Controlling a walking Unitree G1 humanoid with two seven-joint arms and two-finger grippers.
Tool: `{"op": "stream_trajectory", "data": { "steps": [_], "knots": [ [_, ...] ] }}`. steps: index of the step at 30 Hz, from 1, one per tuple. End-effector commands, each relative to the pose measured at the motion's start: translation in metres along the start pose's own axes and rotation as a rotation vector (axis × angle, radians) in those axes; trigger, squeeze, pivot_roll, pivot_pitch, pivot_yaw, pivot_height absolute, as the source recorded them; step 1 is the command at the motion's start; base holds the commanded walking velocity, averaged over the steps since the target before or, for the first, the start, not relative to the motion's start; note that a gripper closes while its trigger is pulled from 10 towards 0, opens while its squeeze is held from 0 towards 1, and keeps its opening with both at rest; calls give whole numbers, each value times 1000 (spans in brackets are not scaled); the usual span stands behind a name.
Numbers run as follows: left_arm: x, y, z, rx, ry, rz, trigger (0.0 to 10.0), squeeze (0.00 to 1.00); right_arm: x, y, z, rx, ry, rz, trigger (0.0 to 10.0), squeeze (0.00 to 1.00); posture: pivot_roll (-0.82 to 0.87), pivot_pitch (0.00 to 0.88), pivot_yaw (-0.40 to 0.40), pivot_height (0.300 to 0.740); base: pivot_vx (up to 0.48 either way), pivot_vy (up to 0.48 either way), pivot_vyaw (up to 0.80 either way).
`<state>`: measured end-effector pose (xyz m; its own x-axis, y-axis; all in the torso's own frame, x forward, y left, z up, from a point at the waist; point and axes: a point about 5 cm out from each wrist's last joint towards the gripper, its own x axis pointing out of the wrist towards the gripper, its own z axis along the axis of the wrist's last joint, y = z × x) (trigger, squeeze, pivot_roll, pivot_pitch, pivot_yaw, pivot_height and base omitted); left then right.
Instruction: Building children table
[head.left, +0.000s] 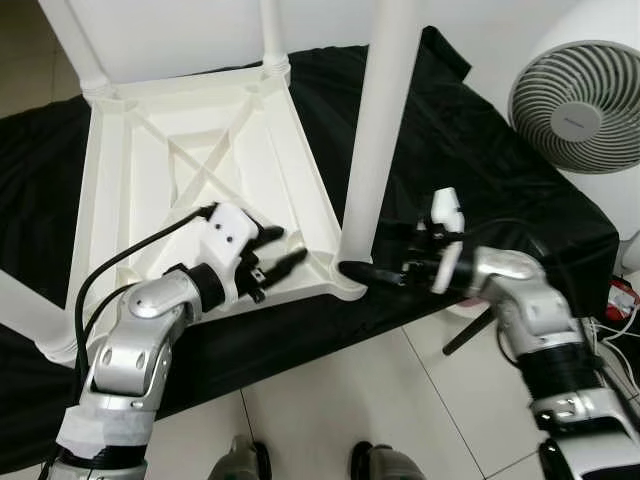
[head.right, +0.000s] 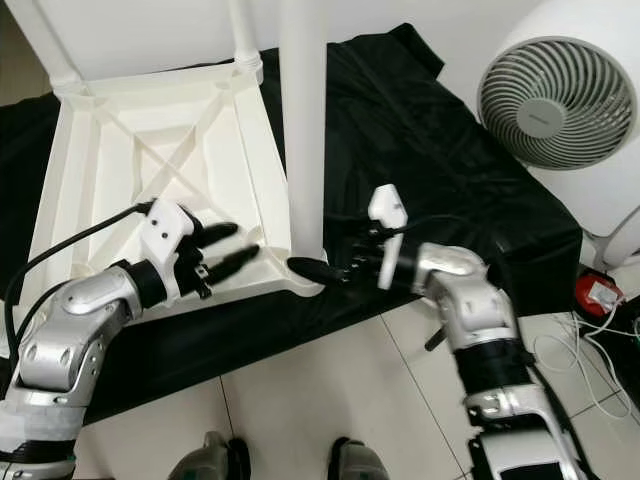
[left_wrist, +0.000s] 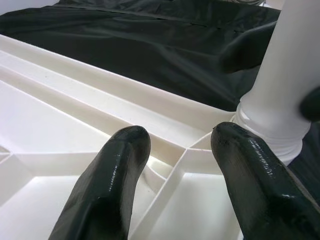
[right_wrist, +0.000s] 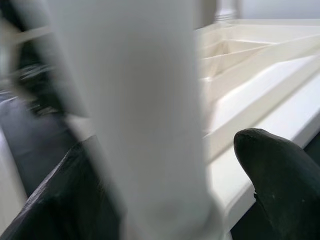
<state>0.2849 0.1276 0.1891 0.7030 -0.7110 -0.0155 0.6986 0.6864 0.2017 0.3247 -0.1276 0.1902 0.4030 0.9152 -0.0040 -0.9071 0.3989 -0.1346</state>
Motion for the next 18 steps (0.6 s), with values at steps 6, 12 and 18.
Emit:
{"op": "stream_trajectory", "data": {
  "steps": [6,12,18],
  "knots": [
    [2,-2,-7,-16,27,40,10000,0,15,-9,-5,-4,-23,-142,10000,0,7,141,20,740,0,0,0],
    [1,-5,-7,-24,18,27,10000,0,11,-19,-4,8,-33,-214,10000,0,5,144,13,740,0,0,0],
    [2,-13,-8,30,3,9,10000,0,4,-31,2,8,-65,-288,10000,0,-3,142,8,740,0,0,0]
  ]
}}
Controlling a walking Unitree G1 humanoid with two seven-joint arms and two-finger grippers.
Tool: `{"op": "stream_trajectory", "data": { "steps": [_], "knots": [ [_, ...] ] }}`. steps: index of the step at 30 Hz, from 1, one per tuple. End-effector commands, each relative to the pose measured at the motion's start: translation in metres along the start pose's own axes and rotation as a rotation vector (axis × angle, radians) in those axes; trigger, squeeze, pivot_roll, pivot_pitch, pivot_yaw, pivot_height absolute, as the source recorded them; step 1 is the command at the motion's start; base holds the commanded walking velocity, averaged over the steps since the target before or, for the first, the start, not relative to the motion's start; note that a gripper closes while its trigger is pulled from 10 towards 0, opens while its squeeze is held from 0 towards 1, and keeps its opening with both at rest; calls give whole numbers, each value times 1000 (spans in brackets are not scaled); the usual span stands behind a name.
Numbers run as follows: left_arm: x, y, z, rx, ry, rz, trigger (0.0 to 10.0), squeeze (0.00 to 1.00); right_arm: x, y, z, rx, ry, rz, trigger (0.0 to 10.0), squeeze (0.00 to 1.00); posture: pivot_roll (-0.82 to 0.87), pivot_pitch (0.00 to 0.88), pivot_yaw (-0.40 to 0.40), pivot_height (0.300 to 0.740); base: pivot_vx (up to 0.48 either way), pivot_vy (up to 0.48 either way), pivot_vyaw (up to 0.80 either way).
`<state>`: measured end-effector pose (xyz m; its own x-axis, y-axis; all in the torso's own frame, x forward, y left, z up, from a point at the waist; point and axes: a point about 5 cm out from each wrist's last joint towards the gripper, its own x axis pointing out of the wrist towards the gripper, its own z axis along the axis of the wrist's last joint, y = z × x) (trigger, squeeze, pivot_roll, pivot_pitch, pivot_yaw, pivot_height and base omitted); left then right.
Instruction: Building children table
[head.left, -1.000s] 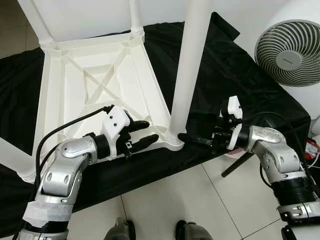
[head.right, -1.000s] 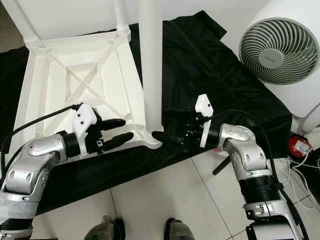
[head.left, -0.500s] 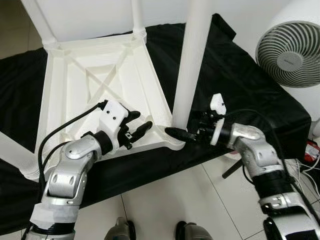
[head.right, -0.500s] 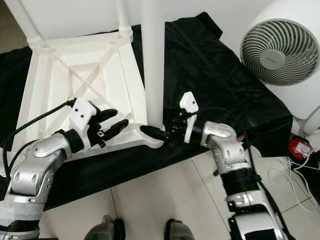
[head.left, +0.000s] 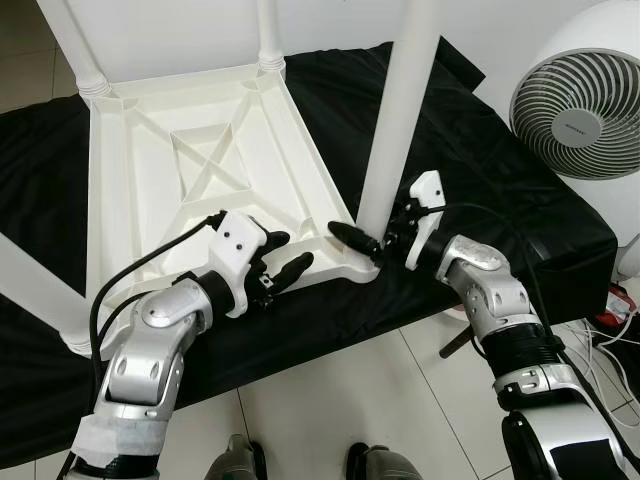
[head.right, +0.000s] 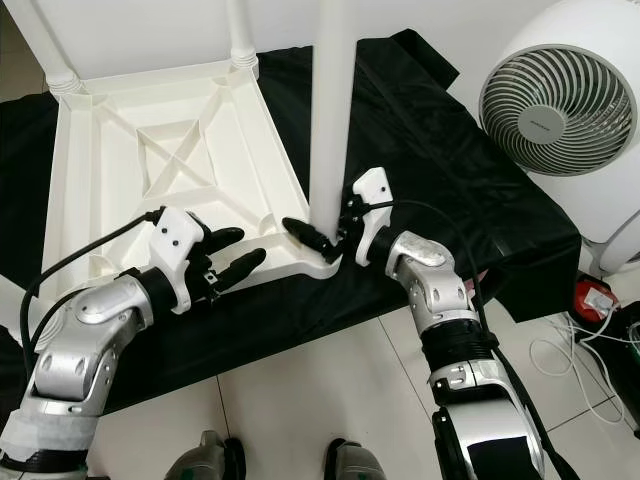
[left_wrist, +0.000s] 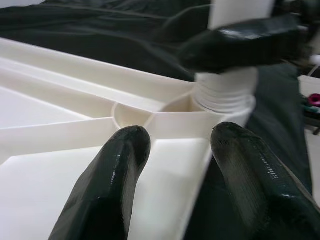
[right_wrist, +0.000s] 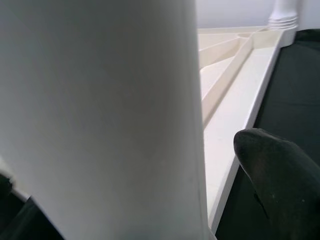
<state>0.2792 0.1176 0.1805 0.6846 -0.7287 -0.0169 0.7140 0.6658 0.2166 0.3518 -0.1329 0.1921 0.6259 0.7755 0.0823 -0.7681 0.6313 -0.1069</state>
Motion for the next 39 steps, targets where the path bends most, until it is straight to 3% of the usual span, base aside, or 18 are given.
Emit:
{"op": "stream_trajectory", "data": {
  "steps": [1,6,10,15,20,22,29,32,33,35,36,39],
  "knots": [
    [0,-2,-2,38,3,37,10000,0,-1,-7,5,-6,-23,-37,10000,0,-6,144,6,740,0,0,0],
    [4,-1,-6,97,6,84,10000,0,1,8,4,38,-81,-31,10000,0,-11,146,4,740,0,0,0],
    [5,0,-8,34,8,61,10000,0,-2,18,-3,59,-66,8,10000,0,-14,147,7,740,0,0,0],
    [7,-9,-3,-35,-21,-7,10000,0,-8,11,1,2,-48,22,10000,0,-21,145,15,740,0,0,0],
    [11,-12,-1,-20,-34,-16,10000,0,-11,7,3,-53,-22,40,10000,0,-22,141,17,740,0,0,0],
    [14,-16,-4,-6,-31,-25,10000,0,-14,3,5,-124,22,51,10000,0,-24,141,12,740,0,0,0],
    [18,-13,-5,13,-36,31,10000,0,-17,-2,10,-181,51,79,9569,0,-26,139,1,740,0,0,0],
    [19,-13,-4,3,-43,51,10000,0,-18,-3,9,-186,61,81,9843,0,-23,139,-4,740,0,0,0],
    [18,-13,-5,7,-40,57,10000,0,-18,-3,9,-188,63,89,8627,0,-23,139,-4,740,0,0,0],
    [18,-13,-5,10,-37,65,10000,0,-17,-3,10,-189,63,94,8824,0,-21,145,-6,740,0,0,0],
    [18,-15,-7,12,-29,68,10000,0,-16,-3,10,-189,64,104,7529,0,-19,147,-8,740,0,0,0],
    [18,-16,-8,13,-25,70,10000,0,-15,-2,10,-191,65,112,7725,0,-19,147,-8,740,0,0,0]
  ]
}}
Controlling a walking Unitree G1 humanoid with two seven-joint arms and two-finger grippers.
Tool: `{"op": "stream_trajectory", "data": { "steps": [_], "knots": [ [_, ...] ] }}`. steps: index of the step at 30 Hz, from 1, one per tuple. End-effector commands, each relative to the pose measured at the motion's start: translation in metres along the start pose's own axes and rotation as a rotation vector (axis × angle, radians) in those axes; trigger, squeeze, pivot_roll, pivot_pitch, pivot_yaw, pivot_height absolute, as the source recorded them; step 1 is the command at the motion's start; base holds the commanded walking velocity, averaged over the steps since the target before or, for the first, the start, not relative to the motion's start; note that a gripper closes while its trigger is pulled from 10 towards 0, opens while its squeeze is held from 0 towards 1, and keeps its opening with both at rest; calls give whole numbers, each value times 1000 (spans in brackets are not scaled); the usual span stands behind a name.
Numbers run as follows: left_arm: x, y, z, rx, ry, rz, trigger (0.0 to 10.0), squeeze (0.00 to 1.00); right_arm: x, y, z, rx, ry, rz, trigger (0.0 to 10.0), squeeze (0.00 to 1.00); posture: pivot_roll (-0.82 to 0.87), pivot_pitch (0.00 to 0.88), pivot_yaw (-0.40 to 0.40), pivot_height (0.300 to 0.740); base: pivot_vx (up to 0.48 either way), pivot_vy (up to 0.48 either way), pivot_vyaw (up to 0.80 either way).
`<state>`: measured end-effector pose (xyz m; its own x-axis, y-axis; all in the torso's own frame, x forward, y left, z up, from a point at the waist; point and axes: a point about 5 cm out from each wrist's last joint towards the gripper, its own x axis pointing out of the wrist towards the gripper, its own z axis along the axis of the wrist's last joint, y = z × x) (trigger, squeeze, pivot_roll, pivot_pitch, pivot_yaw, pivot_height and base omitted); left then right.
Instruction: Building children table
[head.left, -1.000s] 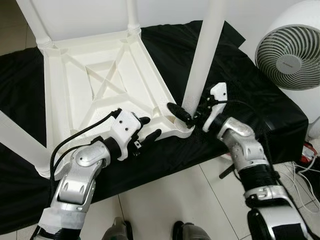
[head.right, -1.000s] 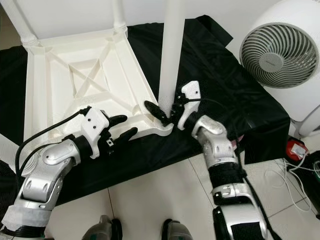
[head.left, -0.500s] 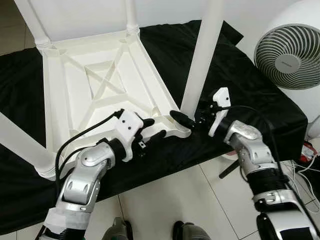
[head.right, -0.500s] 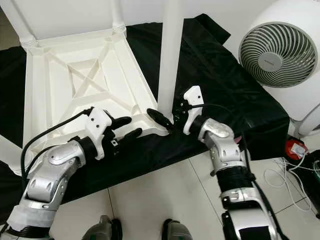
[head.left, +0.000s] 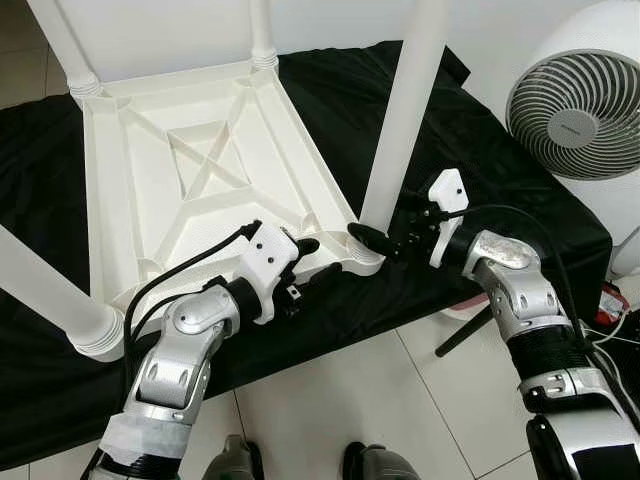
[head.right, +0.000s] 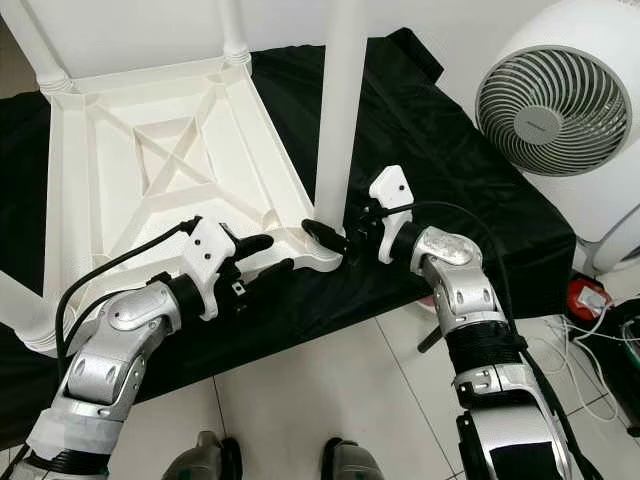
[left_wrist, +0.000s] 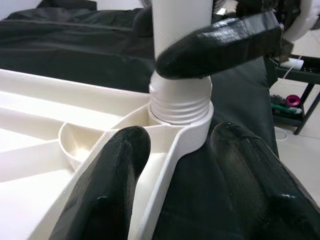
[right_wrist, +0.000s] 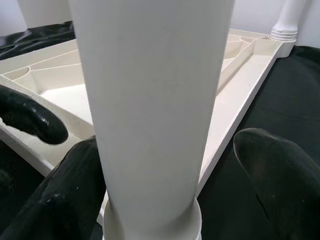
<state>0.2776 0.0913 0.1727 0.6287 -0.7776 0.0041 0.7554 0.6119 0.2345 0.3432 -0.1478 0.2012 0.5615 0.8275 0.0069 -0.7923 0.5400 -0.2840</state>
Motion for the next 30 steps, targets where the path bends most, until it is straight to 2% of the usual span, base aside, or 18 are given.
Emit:
{"op": "stream_trajectory", "data": {
  "steps": [1,2,3,4,10,17,19,20,22,23,24,26,27,28,29,30],
  "knots": [
    [-1,2,-5,-6,14,133,10000,0,2,1,0,1,4,20,8078,0,-11,146,-9,740,0,0,0],
    [-1,-1,-4,-12,8,119,10000,0,4,1,0,7,2,35,4471,0,-11,146,-9,740,0,0,0],
    [-1,-3,-3,-11,2,107,10000,0,5,1,1,11,-4,47,1529,0,-11,146,-9,740,0,0,0],
    [-1,-5,-3,-14,-1,98,10000,0,5,1,2,15,-8,57,0,0,-11,146,-9,740,0,0,0],
    [0,-5,-2,-12,-1,96,10000,0,3,0,2,20,-2,45,0,0,-11,155,-10,740,0,0,0],
    [-2,-3,-2,-9,0,106,10000,0,1,2,-8,16,38,-100,0,0,-15,159,-17,740,0,0,0],
    [-2,-1,-2,-11,-1,113,10000,0,6,10,-17,74,83,-184,0,0,-16,159,-18,740,0,0,0],
    [-3,-1,-2,-11,0,116,10000,0,8,10,-21,125,100,-267,0,0,-16,163,-20,740,0,0,0],
    [-3,-1,-2,-11,0,116,10000,0,8,10,-21,125,100,-267,0,0,-16,163,-20,740,0,0,0],
    [-3,0,-3,-13,2,124,10000,0,11,14,-25,146,137,-390,0,0,-16,163,-21,740,0,0,0],
    [-3,0,-3,-13,2,124,10000,0,11,14,-25,146,137,-390,0,0,-16,163,-21,740,0,0,0],
    [-4,1,-3,-23,0,138,10000,0,15,24,-26,168,153,-531,0,0,-14,164,-24,740,0,0,0],
    [-4,1,-3,-23,0,138,10000,0,15,24,-26,168,153,-531,0,0,-14,164,-24,740,0,0,0],
    [-4,1,-3,-26,-1,141,10000,0,15,27,-26,169,159,-578,0,0,-14,164,-24,740,0,0,0],
    [-4,0,-3,-26,-1,142,10000,0,22,36,-25,203,150,-653,0,0,-12,160,-28,740,0,0,0],
    [-4,0,-3,-26,-1,142,10000,0,22,36,-25,203,150,-653,0,0,-12,160,-28,740,0,0,0]
  ]
}}
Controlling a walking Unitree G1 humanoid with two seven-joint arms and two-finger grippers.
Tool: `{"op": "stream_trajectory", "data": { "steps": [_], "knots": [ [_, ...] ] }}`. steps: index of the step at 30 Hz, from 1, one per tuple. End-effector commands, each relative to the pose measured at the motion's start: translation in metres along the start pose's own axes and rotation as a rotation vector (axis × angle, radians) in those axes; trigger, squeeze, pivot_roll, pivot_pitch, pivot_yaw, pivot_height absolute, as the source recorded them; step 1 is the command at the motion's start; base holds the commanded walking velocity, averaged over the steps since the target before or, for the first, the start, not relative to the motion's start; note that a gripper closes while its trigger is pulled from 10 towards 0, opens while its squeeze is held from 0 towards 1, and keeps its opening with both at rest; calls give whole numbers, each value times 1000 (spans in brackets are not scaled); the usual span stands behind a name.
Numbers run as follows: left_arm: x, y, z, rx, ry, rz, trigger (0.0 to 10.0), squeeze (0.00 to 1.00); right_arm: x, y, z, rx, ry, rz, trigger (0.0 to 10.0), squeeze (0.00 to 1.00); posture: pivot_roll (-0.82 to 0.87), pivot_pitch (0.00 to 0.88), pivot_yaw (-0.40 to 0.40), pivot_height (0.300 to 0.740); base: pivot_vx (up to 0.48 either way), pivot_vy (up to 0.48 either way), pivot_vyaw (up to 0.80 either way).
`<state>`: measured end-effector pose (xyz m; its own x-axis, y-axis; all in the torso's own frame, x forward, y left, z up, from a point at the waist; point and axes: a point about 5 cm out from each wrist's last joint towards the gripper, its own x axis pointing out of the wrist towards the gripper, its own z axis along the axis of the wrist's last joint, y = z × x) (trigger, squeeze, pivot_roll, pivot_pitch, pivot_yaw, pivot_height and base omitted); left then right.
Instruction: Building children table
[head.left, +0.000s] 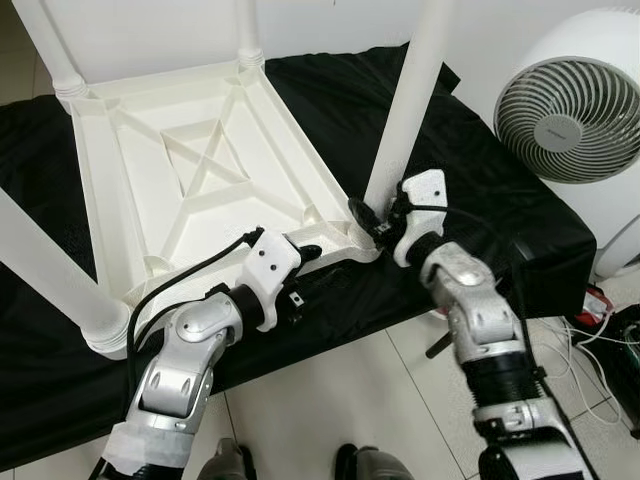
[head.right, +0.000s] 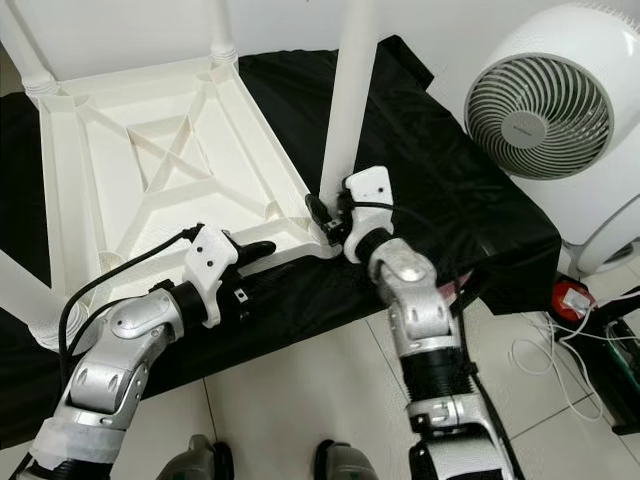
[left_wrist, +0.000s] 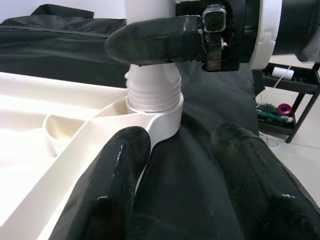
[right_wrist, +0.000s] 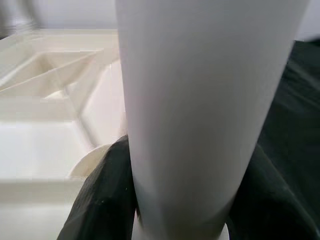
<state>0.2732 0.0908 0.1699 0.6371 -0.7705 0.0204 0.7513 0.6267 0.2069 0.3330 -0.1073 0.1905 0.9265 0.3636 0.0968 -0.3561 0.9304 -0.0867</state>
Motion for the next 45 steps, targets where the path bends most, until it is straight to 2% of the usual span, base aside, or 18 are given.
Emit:
{"op": "stream_trajectory", "data": {
  "steps": [1,3,4,5,11,12,16,18,23,29,30,32,35,38,40,41,44,45],
  "knots": [
    [-2,4,-1,3,10,128,10000,0,-5,-1,-23,13,123,-71,0,0,-12,160,-28,740,0,0,0],
    [-2,4,-2,4,12,130,10000,0,-4,10,-22,25,118,-143,0,0,-6,155,-28,740,0,0,0],
    [-2,4,-2,4,12,130,10000,0,-4,10,-22,25,118,-143,0,0,-6,155,-28,740,0,0,0],
    [-3,5,-1,5,12,133,10000,0,-4,17,-21,33,118,-163,0,0,2,152,-30,740,0,0,0],
    [-5,7,-2,11,17,141,10000,0,-3,28,-19,82,122,-142,0,0,-1,150,-31,740,0,0,0],
    [-4,8,-2,13,17,140,10000,0,-2,30,-18,83,116,-120,10000,0,0,141,-34,740,0,0,0],
    [-4,8,-2,14,15,140,10000,0,-2,32,-15,80,100,-89,10000,0,-1,137,-36,740,0,0,0],
    [-2,8,-1,17,9,138,10000,0,-1,27,-11,70,84,-56,10000,1000,-4,128,-41,740,0,0,0],
    [0,7,0,21,4,137,10000,0,-1,15,-7,48,71,-42,10000,1000,3,122,-50,740,0,0,0],
    [-1,6,0,17,3,139,10000,0,1,11,0,-19,42,87,10000,1000,10,122,-48,740,0,0,0],
    [-1,6,0,19,5,138,10000,0,2,9,2,-18,30,128,10000,0,19,123,-44,740,0,0,0],
    [0,6,1,22,5,134,10000,0,3,2,6,-42,13,215,10000,0,21,120,-41,740,0,0,0],
    [0,6,2,25,3,131,10000,0,4,-5,8,-66,1,264,10000,0,16,132,-39,740,0,0,0],
    [1,6,3,22,2,124,10000,0,6,-22,7,-132,0,401,10000,0,18,132,-32,740,0,0,0],
    [1,6,3,22,2,124,10000,0,6,-22,7,-132,0,401,10000,0,18,132,-32,740,0,0,0],
    [1,7,3,23,3,123,10000,0,7,-25,4,-145,9,456,10000,0,16,131,-29,740,0,0,0],
    [2,7,3,26,3,122,10000,0,8,-27,2,-165,19,500,10000,0,16,132,-29,740,0,0,0],
    [2,7,4,26,0,123,10000,0,9,-28,-2,-176,34,531,6431,0,14,131,-31,740,0,0,0]
  ]
}}
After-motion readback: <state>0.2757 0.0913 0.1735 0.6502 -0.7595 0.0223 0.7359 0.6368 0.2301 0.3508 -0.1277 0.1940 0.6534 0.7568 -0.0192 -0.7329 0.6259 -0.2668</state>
